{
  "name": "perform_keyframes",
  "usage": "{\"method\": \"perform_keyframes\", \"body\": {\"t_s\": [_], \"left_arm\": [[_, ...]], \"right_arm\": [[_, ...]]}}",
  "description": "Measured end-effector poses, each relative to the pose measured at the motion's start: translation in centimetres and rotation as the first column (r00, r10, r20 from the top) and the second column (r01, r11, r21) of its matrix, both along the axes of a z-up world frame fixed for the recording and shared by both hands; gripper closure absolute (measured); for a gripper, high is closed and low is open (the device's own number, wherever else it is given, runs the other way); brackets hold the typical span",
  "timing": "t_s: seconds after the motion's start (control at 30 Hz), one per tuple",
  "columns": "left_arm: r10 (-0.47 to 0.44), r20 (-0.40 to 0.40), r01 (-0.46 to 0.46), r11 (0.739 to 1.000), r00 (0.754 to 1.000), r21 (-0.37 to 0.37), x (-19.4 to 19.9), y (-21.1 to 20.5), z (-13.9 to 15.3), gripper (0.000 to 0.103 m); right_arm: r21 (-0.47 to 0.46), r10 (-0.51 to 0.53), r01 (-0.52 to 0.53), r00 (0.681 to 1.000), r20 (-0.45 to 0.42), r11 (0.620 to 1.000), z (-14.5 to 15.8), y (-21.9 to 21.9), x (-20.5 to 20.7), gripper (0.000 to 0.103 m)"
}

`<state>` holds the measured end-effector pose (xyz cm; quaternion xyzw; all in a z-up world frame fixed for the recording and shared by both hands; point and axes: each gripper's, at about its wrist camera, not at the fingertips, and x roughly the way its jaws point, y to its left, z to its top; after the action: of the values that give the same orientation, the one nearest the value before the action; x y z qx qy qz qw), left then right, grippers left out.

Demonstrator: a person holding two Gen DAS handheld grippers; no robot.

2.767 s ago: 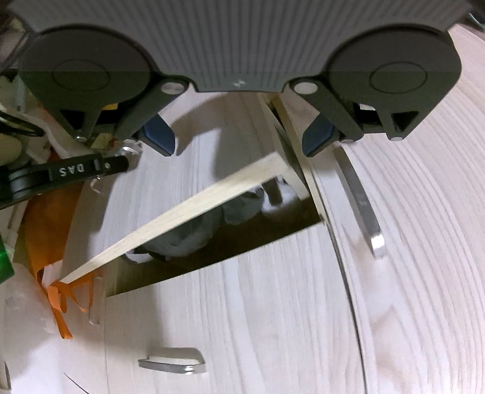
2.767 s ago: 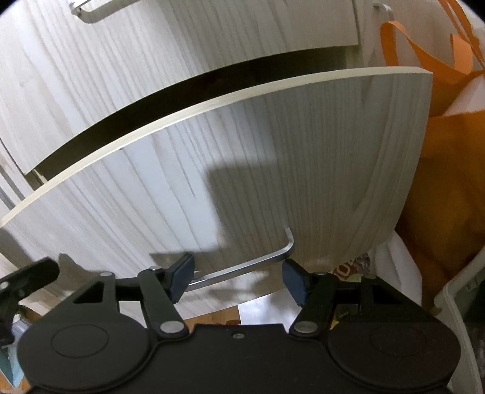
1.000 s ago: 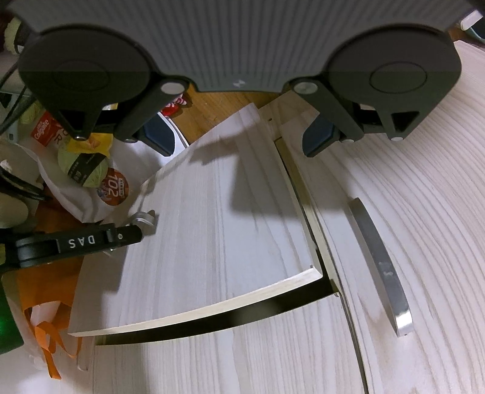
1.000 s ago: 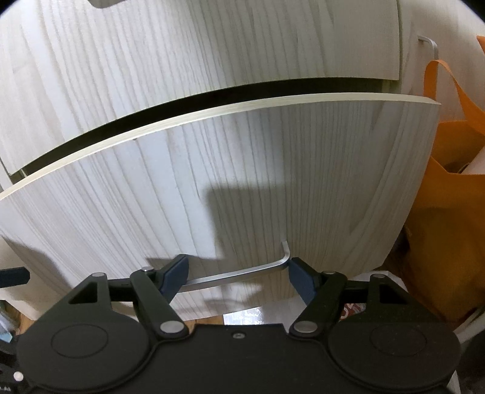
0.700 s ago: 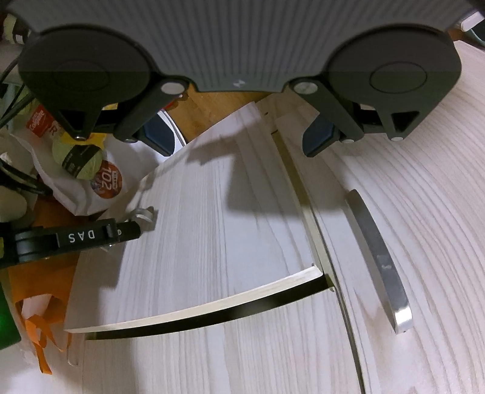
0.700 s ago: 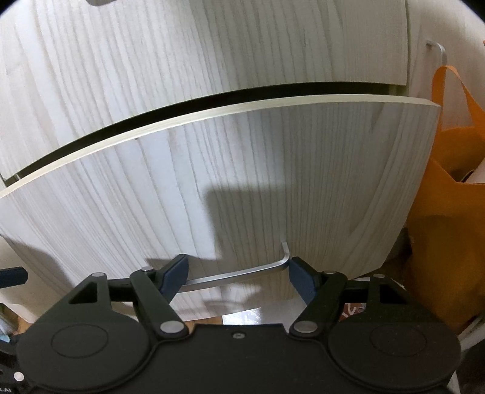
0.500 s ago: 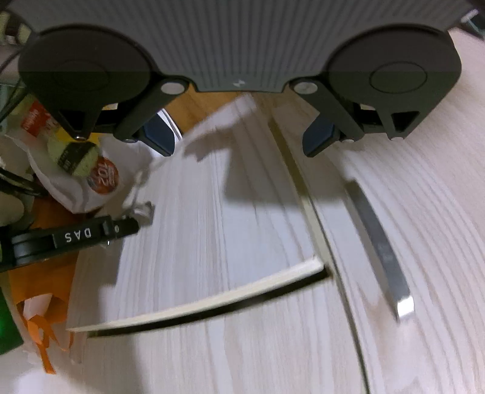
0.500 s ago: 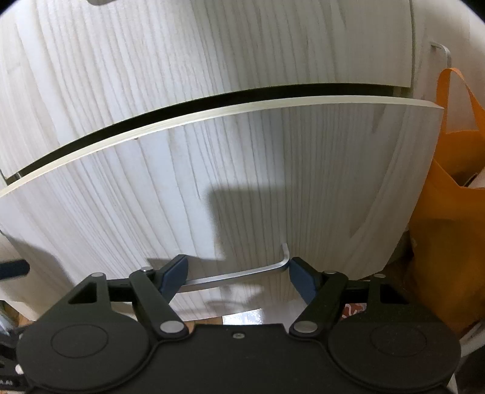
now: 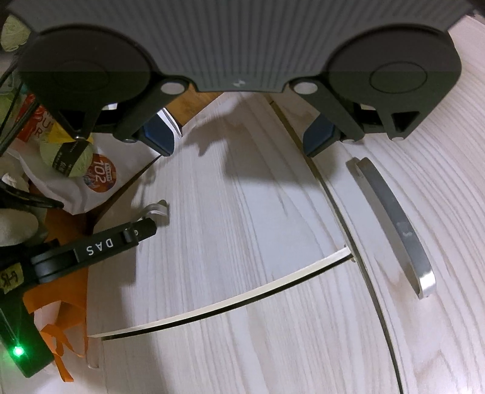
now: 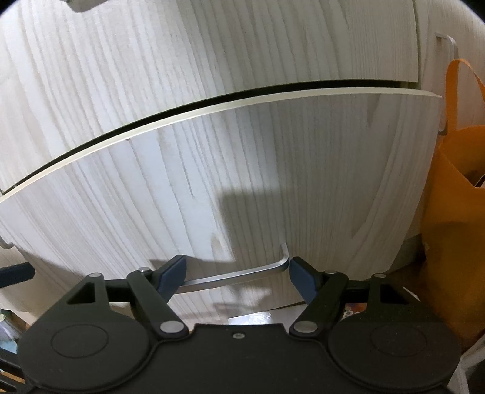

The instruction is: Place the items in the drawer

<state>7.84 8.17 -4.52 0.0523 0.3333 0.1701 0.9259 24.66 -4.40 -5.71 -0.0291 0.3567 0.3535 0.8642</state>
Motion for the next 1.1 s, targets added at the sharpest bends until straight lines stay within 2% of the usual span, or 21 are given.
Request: {"method": "perform_keyframes", "body": {"t_s": [0.27, 0.37, 0.47, 0.6, 0.67, 0.83, 1.1], "left_arm": [[0.007, -0.054, -0.008, 0.999, 0.999, -0.033, 0.5, -0.4, -1.0, 0.010], [0.015, -0.060, -0.016, 1.000, 0.998, -0.016, 0.7, -0.7, -1.3, 0.010], [0.027, -0.059, -0.029, 0.999, 0.998, -0.033, 0.7, -0.5, -1.3, 0.010], [0.026, -0.064, -0.030, 0.998, 0.998, -0.055, 0.7, -0.5, -1.6, 0.010], [0.028, -0.064, -0.032, 0.998, 0.998, -0.057, 0.8, -0.4, -1.6, 0.010], [0.031, -0.068, -0.035, 0.997, 0.997, -0.062, 1.3, -0.4, -2.1, 0.010], [0.017, -0.081, -0.021, 0.998, 0.997, -0.053, 0.6, -0.2, -1.2, 0.010]], "right_arm": [[0.006, -0.018, 0.018, 1.000, 0.002, 1.000, 0.0, 0.6, -0.2, 0.024], [-0.004, -0.031, 0.031, 0.999, 0.015, 1.000, 0.1, 1.2, -0.3, 0.024], [0.002, -0.042, 0.042, 0.999, 0.015, 0.999, 0.0, 1.6, -0.1, 0.024], [0.032, -0.063, 0.063, 0.998, -0.012, 0.998, -0.5, 1.3, 0.3, 0.013], [0.057, -0.073, 0.075, 0.997, -0.038, 0.996, -0.7, 0.9, 0.3, 0.013], [0.030, -0.078, 0.078, 0.997, 0.001, 0.997, -0.4, 1.1, -0.8, 0.013], [0.038, -0.089, 0.089, 0.996, 0.024, 0.995, -0.6, 0.5, -2.0, 0.013]]}}
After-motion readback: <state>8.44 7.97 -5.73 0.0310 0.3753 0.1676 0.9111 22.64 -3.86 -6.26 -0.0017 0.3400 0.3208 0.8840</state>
